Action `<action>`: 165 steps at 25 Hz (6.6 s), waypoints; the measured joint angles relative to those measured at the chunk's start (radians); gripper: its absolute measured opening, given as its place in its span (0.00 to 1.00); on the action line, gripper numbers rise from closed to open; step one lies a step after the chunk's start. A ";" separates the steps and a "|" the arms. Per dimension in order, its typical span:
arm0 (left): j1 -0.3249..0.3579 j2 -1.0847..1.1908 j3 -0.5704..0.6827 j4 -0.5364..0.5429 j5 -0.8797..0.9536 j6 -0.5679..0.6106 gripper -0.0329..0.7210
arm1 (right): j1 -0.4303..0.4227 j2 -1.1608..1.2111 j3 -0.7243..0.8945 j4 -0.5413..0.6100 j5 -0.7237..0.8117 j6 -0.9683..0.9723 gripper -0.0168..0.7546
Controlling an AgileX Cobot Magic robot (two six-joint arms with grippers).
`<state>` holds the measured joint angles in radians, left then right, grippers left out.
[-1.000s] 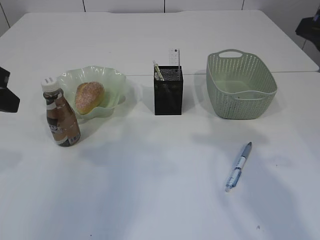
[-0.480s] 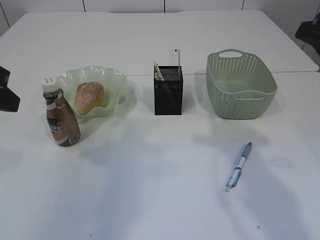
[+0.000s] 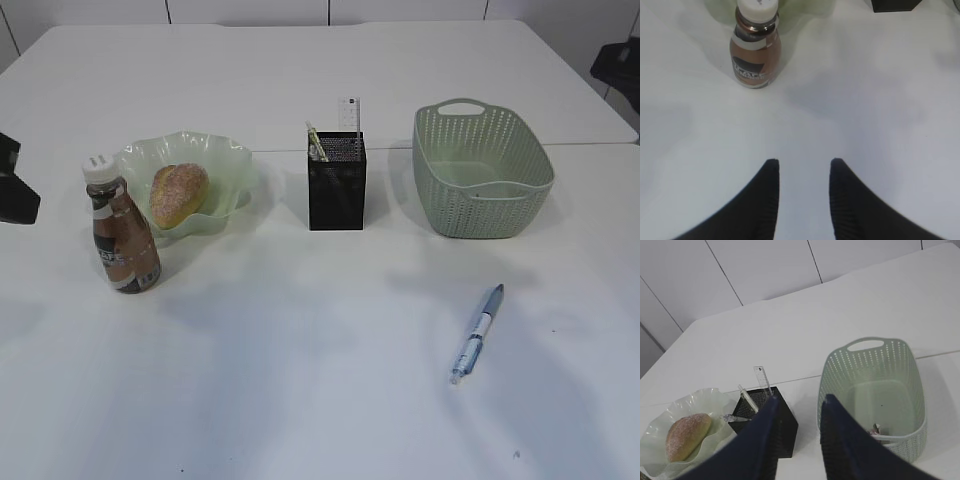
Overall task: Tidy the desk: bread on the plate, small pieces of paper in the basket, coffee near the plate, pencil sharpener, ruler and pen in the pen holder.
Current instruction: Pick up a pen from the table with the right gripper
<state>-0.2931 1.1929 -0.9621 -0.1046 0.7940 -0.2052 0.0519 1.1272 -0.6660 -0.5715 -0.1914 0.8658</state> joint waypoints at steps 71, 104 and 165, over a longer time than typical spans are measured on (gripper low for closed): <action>0.000 0.000 0.000 0.000 0.000 0.000 0.36 | 0.000 0.000 0.010 0.571 0.141 -0.866 0.33; 0.000 0.000 0.000 0.000 0.000 0.000 0.36 | 0.000 -0.116 -0.152 0.733 0.935 -0.827 0.33; 0.000 0.000 0.000 -0.002 0.081 0.040 0.36 | 0.000 0.164 -0.387 0.772 1.414 -0.611 0.33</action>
<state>-0.2931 1.1929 -0.9621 -0.1066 0.8753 -0.1657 0.0519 1.2911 -1.0527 0.2010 1.2224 0.2552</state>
